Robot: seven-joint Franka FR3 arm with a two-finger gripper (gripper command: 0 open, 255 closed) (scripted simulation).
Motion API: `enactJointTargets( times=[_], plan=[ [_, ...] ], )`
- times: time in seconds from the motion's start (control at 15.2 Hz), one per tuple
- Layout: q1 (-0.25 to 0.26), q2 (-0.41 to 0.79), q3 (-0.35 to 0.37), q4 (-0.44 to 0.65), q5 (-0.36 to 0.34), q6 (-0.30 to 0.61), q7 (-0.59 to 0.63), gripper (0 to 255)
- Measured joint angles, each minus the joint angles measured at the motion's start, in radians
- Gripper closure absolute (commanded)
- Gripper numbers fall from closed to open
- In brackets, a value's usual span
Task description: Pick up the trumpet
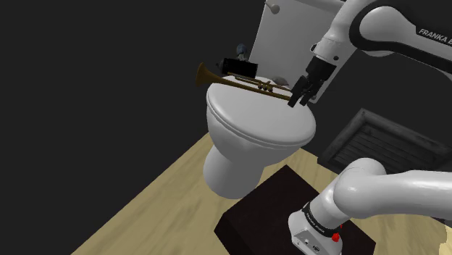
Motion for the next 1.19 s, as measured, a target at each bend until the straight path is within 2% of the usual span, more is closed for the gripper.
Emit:
enactJointTargets(
  times=[0.13, 0.33, 0.99, 1.19],
  plan=[
    [0.005, 0.019, -0.002, 0.014, -0.007, 0.005, -0.015, 0],
    [0.03, 0.123, -0.011, 0.09, -0.043, 0.033, -0.095, 0],
    [0.11, 0.499, -0.022, 0.427, -0.16, 0.091, -0.4, 0],
    [0.128, 0.616, -0.015, 0.565, -0.19, 0.081, -0.489, 0]
  ],
)
